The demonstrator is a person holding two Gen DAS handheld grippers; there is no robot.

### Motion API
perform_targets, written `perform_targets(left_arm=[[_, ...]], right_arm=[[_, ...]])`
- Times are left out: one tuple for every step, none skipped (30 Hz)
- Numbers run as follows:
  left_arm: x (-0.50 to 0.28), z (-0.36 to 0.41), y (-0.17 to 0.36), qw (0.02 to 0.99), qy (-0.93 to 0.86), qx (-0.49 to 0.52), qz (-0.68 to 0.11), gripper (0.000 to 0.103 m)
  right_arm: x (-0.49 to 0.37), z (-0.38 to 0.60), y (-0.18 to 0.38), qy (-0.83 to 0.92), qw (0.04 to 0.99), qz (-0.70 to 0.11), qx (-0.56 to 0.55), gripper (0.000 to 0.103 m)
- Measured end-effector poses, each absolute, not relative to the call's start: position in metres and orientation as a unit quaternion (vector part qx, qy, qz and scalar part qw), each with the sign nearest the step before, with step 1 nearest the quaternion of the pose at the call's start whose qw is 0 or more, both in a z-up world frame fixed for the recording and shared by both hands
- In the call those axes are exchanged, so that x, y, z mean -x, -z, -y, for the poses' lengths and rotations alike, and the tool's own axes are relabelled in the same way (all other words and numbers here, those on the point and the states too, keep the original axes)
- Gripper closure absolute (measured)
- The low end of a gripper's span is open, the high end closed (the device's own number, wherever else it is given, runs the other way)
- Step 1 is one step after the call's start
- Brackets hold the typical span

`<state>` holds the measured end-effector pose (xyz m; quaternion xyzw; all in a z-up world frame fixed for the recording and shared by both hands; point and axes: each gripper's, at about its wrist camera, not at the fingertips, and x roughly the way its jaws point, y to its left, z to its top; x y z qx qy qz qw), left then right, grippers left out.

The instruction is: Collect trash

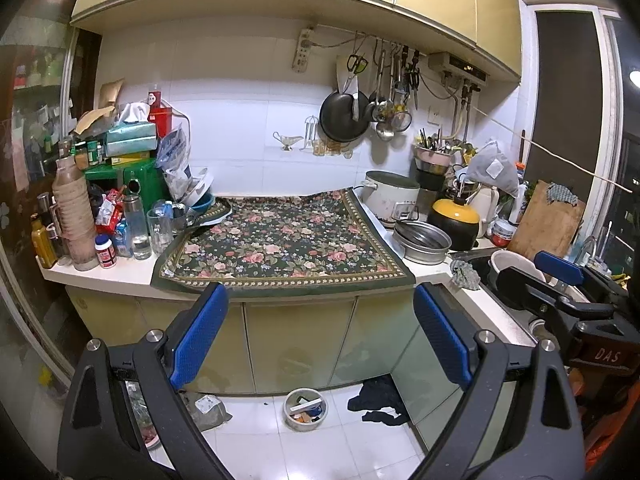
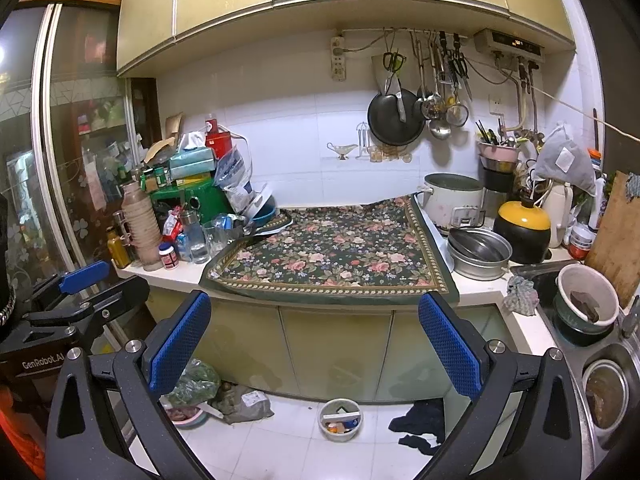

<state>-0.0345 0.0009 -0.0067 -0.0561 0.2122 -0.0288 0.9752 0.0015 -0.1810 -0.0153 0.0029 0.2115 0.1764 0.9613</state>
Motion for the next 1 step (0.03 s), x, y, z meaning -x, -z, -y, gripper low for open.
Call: perform_targets(left_arm=[[0.0306, -0.0003, 0.0078, 0.975, 0.028, 0.056, -0.215, 0.009]], right_arm=[[-0.0038, 0.1806, 0.0158, -0.177, 0.961, -0.214, -0.004, 0.0]])
